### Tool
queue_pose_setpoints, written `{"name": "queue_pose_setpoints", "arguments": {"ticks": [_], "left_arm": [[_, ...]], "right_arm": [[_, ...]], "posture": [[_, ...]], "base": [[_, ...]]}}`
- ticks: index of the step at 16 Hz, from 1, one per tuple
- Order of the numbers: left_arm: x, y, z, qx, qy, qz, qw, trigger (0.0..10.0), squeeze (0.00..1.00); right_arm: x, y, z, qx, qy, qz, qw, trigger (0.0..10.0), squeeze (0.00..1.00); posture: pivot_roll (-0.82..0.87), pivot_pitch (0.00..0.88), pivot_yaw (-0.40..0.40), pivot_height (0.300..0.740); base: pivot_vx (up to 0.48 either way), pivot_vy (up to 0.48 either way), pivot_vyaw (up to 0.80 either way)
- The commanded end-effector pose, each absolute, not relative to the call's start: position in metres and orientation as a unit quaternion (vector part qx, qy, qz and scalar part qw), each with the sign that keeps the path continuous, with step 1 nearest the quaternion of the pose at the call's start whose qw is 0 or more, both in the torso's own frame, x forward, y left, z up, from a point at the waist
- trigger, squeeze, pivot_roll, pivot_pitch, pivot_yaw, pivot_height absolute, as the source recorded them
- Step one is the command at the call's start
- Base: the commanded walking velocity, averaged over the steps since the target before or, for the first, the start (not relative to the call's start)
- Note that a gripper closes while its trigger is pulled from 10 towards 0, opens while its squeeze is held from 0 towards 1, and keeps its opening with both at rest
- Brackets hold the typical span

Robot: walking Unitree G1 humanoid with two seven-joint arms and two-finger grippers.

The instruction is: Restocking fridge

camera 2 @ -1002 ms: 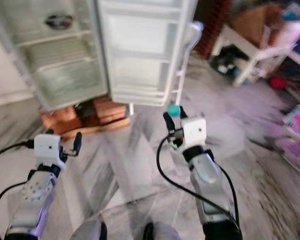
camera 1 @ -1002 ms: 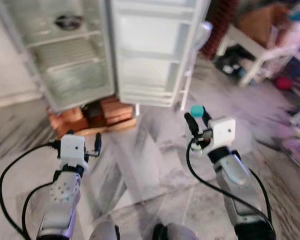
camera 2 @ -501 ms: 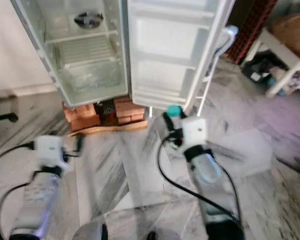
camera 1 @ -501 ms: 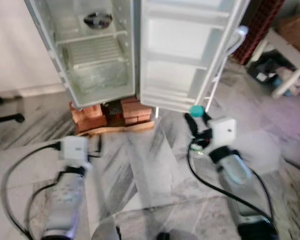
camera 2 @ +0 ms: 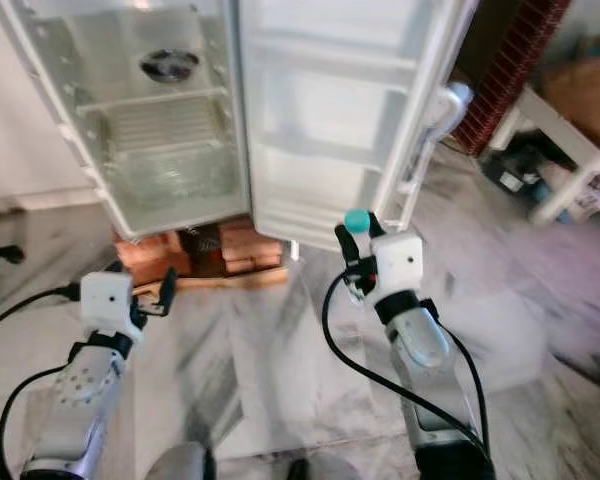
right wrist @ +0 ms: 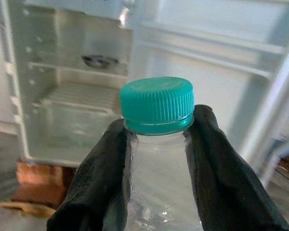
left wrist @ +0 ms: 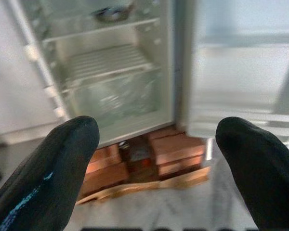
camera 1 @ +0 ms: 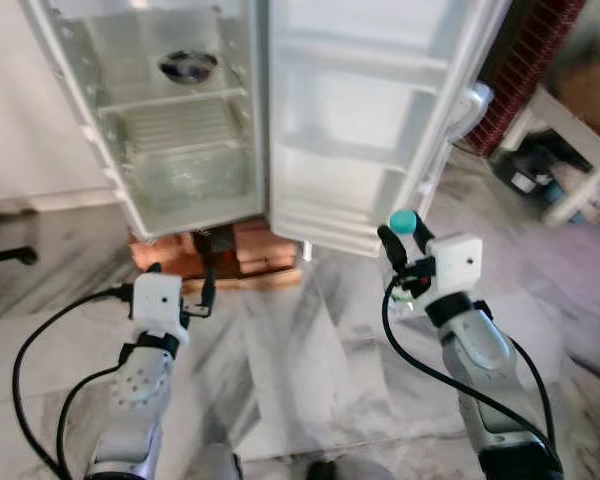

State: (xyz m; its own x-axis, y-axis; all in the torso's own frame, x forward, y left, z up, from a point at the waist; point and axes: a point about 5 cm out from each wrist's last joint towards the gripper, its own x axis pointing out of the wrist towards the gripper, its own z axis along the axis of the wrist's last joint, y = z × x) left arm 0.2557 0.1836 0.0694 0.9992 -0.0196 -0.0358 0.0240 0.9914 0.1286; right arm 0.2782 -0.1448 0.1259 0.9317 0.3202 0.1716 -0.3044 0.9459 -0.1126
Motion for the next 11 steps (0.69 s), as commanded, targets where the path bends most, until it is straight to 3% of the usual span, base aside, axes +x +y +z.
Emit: {"name": "queue_pose_setpoints", "arguments": {"ticks": [1,7,11], "left_arm": [[0.2555,0.1856,0.0693,0.065,0.019,-0.007,0.998,10.0,0.00],[0.2565,0.1837,0.0692,0.064,0.018,-0.008,0.998,10.0,0.00],[0.2567,0.1832,0.0692,0.063,0.018,-0.008,0.998,10.0,0.00]], "right_arm": [[0.2781,-0.1405,0.1299,-0.041,-0.103,0.169,0.979,10.0,0.00],[0.2782,-0.1399,0.1299,-0.040,-0.102,0.176,0.978,10.0,0.00],[0.2773,-0.1370,0.1301,-0.040,-0.104,0.184,0.977,10.0,0.00]], "posture": [[0.06,0.133,-0.079,0.740],[0.05,0.133,-0.081,0.740],[0.05,0.132,-0.082,0.740]], "base": [[0.311,0.000,0.00],[0.324,0.000,0.00],[0.330,0.000,0.39]]}}
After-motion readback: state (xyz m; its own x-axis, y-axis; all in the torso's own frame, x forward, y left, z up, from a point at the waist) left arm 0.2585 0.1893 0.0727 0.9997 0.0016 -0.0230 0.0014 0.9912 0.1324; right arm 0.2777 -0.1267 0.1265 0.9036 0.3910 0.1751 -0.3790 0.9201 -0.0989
